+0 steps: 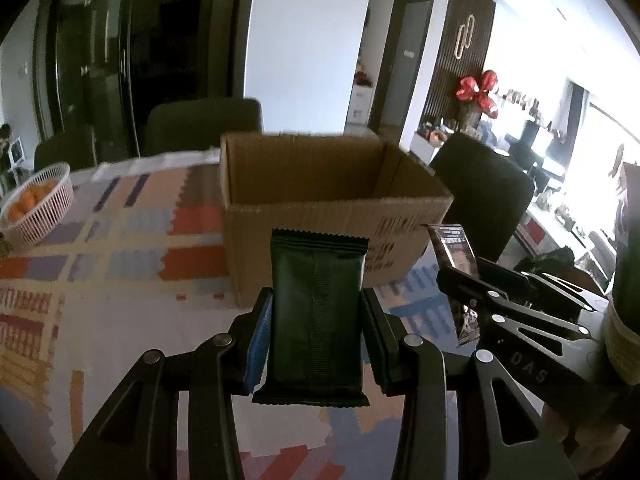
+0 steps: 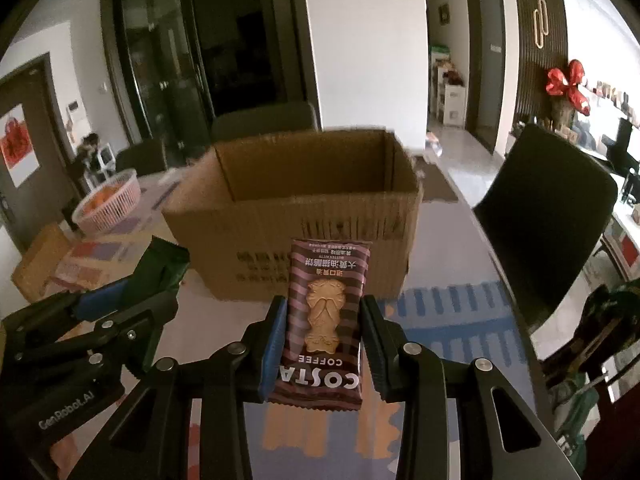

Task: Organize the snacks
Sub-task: 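Carry the green bar and COSTA biscuit into the box and open both grippers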

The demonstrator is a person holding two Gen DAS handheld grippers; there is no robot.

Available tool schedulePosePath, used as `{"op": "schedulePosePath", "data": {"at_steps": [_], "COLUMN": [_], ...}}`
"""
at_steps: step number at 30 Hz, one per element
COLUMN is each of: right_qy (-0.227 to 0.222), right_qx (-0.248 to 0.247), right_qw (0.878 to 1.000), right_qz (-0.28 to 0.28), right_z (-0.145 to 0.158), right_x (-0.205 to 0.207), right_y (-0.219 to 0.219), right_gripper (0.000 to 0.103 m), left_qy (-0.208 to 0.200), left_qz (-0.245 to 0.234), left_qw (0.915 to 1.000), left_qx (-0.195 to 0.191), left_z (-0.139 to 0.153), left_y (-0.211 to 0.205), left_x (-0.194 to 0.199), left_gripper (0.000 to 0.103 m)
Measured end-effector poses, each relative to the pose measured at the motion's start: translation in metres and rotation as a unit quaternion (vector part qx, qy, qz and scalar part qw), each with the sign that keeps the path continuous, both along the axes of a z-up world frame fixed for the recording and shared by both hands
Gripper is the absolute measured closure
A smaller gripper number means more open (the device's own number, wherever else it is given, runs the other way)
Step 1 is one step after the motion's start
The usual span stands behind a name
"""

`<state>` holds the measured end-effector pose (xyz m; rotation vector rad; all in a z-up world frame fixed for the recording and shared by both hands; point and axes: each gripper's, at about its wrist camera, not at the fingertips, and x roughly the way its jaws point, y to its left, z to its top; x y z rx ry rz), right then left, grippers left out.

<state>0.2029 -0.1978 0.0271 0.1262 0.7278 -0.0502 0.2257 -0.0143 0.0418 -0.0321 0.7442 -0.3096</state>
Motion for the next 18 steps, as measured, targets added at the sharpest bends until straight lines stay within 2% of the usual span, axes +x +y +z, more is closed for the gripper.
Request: {"op": "schedulePosePath", "data": {"at_steps": [12,18], "right_qy": [-0.06,-0.08], "right_qx": [-0.003,-0.01], "right_qw": [0.998,0.997], "right_qz": [0.01,0.017], "right_z": [0.05,0.07], "right_x": [-0.003,0.009], "right_y": [-0.004,-0.005], "right_gripper": [0.065,0.065], "left_qy": [-0.058,-0.06], "left_qz": [0.003,-0.006], "left_qw": [0.9983,0.9982], "left_qx": [-0.001,0.003], "left_z": [0.05,0.059], "left_y": [0.0,0.0], "left_x": [0.006,0.022], "left_gripper": [0.061,0.061]}}
